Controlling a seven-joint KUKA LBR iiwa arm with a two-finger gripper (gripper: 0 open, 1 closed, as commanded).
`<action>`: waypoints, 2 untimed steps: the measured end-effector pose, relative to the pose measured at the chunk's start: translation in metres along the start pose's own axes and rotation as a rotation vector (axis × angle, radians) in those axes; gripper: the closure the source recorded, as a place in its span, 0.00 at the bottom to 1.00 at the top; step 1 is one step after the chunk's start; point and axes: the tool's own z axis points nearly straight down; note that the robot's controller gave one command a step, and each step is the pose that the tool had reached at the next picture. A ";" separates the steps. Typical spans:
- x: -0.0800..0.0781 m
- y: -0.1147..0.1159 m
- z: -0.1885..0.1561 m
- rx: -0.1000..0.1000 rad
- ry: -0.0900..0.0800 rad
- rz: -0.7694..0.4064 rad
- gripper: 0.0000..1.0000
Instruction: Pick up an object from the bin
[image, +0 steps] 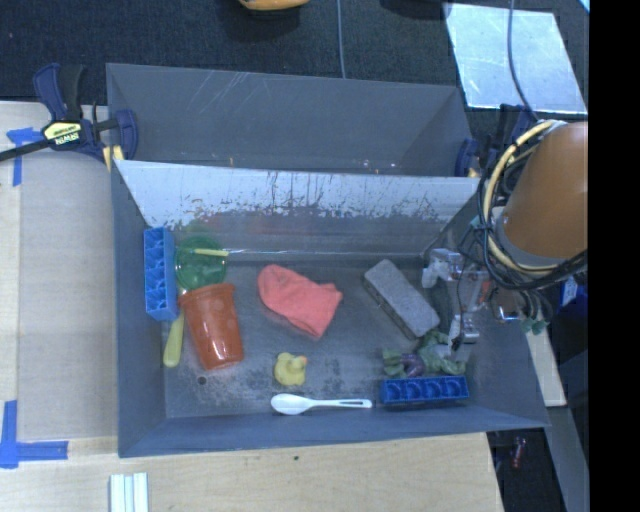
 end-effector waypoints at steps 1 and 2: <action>-0.002 0.000 -0.004 0.001 -0.009 -0.003 0.00; 0.015 -0.036 0.099 0.003 -0.013 -0.105 0.00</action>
Offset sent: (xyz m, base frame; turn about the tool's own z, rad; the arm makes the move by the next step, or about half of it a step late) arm -0.0244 -0.0495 -0.1391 -0.1441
